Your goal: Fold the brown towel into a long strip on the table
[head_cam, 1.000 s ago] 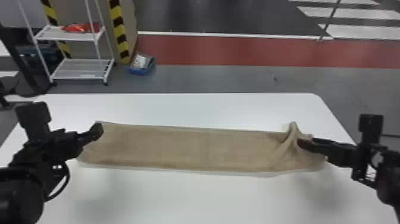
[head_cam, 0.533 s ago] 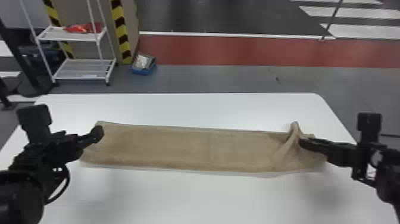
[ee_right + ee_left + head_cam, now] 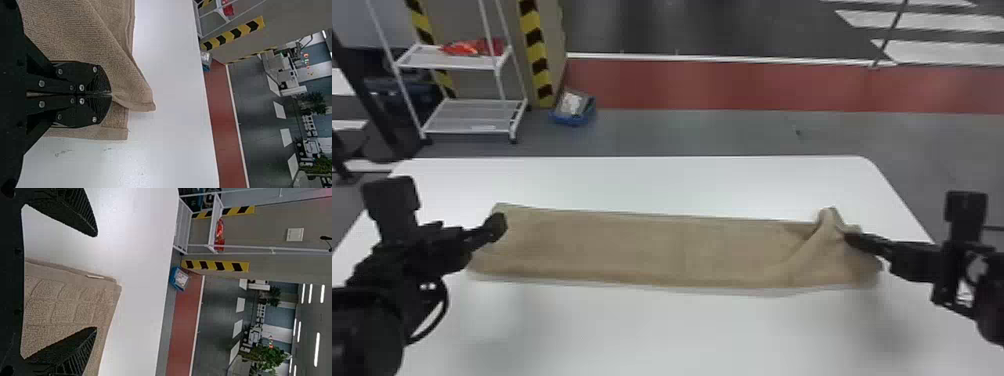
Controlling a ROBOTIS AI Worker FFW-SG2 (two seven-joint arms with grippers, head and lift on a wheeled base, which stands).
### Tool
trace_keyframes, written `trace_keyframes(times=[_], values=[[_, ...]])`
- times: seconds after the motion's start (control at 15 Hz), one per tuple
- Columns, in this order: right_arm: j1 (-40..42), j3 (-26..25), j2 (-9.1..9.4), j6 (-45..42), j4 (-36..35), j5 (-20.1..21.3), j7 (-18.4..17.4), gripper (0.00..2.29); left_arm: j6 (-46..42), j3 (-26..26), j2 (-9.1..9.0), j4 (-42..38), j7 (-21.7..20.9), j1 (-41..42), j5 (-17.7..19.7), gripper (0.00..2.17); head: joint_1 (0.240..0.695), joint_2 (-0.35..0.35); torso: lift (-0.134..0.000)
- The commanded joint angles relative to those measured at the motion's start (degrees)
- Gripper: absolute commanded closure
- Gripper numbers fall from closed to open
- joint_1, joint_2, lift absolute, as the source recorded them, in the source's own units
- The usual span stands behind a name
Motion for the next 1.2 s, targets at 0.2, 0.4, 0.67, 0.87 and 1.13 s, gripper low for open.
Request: trace_keyframes(times=[0.2,0.4,0.67,0.87,1.13], values=[[6.14,-3.17,0.96,2.49,-11.16,-2.09,0.16,1.51,0.37,0.05,0.0,-0.69,0.0,0.43,-0.09,0.02,0.695,-0.068,-0.115],[10.1,-5.63,2.37,0.73,-15.55,-1.21,-0.1,1.51,0.37,0.14,0.17,-1.22,-0.18,1.05,0.0,0.02,0.695,-0.071,-0.115],[10.8,-5.54,2.55,-0.68,-14.67,2.13,-0.72,1.33,0.37,0.31,0.17,-2.28,-0.18,1.75,0.35,0.02,0.695,-0.088,-0.115],[13.0,-5.72,3.07,-2.26,-16.52,2.22,-3.62,0.0,0.37,0.14,0.17,-2.98,-0.18,2.19,0.35,0.02,0.695,-0.1,-0.115],[15.37,-8.44,4.22,-13.33,-17.58,0.81,-3.79,0.06,0.37,0.49,0.17,-3.42,-0.18,2.45,0.53,0.02,0.695,-0.112,-0.115]])
